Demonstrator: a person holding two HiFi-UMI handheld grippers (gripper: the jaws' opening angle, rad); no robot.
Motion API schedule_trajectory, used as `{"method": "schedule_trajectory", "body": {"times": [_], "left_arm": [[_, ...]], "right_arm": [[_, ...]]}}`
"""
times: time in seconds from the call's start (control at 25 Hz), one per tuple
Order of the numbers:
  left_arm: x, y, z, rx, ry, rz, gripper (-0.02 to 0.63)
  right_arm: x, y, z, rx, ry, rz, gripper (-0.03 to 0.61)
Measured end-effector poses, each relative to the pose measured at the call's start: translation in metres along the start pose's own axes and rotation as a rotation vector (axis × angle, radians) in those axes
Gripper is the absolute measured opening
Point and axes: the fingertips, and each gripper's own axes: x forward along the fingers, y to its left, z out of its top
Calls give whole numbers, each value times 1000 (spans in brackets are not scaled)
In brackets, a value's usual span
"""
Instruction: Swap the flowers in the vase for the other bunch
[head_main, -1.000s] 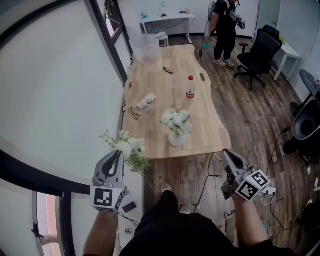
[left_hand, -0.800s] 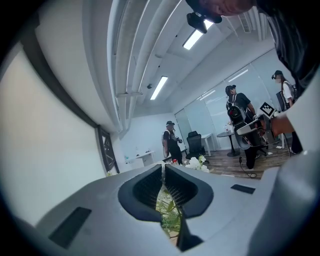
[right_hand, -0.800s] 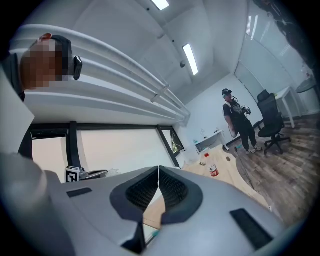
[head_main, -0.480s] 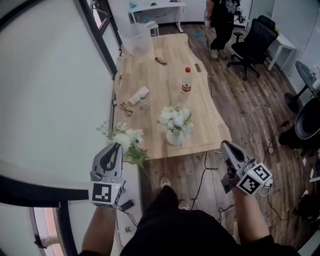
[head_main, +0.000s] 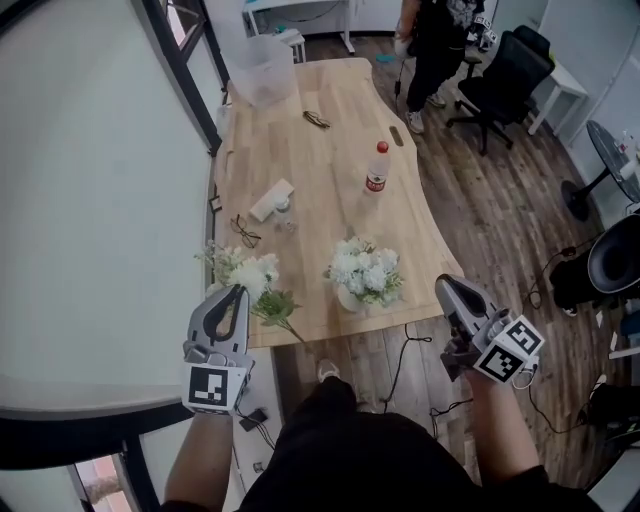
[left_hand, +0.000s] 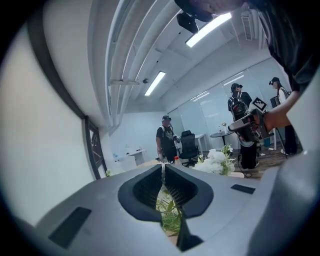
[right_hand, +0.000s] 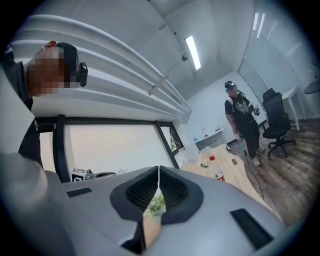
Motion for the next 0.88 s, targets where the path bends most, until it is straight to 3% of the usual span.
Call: {"method": "schedule_trajectory", "body": {"times": [0.6,0.68,0.76,0.88], "left_arm": [[80,27,-15,-80,-27,-142,23],[85,26,-19,-85,-20,-148,23],[89,25,-23,-95,-9,-147,23],[94,21,-28,-103,6,-139,23]], "right_arm": [[67,-10,-15,17,151,4,33],[72,-9,-22,12,192,22,61],[75,-8,-31,5,245,52,145],[81,-12,-40,6,295,83,194]]}}
